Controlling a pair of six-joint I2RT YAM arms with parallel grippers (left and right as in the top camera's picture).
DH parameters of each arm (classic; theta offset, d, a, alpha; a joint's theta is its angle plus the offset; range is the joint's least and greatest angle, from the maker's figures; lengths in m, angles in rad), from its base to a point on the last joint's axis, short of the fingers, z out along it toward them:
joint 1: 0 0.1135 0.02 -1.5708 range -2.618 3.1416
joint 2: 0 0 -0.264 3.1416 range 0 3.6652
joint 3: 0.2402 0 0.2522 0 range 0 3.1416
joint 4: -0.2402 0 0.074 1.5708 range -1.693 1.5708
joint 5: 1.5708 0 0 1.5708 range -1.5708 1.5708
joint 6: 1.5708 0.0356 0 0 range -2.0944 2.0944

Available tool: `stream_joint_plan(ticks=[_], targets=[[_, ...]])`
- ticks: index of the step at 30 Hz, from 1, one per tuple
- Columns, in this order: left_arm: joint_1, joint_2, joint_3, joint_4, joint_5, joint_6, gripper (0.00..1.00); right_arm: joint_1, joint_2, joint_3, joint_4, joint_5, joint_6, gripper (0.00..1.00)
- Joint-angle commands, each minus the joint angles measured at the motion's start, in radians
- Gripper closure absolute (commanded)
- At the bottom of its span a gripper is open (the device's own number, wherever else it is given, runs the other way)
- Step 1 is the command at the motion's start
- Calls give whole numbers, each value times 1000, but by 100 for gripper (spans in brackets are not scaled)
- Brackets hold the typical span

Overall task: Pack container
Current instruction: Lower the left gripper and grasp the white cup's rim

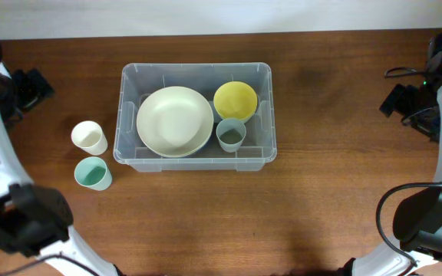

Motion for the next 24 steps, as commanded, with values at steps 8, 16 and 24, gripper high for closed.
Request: stream_joint_plan(ticks=[8,16,24], targets=[[3,-29,-78,-97,3,6,0,-6,2,-2,0,13,8,1],[5,-29,-283,74,3,-30,0,-6,2,-2,0,13,8,1],[5,-29,-500,257,37,-29,0,-6,2,-2,0,13,8,1]])
